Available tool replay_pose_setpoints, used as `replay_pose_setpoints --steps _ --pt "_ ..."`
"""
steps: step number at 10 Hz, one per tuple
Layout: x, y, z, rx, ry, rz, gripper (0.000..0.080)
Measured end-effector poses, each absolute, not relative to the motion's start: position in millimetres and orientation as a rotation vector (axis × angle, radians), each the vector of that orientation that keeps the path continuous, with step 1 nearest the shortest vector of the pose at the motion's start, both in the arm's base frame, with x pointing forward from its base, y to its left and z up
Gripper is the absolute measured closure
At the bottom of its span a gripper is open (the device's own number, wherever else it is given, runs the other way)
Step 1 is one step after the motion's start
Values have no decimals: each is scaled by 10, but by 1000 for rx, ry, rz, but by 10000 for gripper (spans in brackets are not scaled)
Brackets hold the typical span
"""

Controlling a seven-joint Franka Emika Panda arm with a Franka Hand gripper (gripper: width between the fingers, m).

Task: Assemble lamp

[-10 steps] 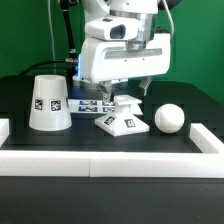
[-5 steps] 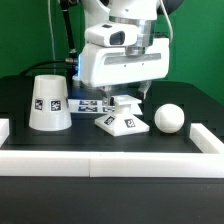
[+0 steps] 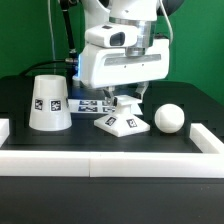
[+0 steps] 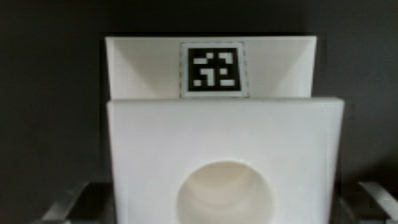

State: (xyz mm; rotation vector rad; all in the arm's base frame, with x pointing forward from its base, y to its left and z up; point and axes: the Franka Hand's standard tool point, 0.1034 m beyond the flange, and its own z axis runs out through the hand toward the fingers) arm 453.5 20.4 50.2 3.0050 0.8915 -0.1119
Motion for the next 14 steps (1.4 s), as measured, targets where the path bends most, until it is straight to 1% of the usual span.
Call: replay_pose_setpoints --steps 3,4,8,9,12,14 --pt "4542 200 501 3005 891 -111 266" --pt "4634 153 502 3004 898 -113 265" --pt "5206 118 512 3012 872 -55 265" --pt "5302 99 512 3015 882 -35 265" --pt "5291 128 513 3080 641 -33 264" --pt "5290 223 508 3138 273 -40 264"
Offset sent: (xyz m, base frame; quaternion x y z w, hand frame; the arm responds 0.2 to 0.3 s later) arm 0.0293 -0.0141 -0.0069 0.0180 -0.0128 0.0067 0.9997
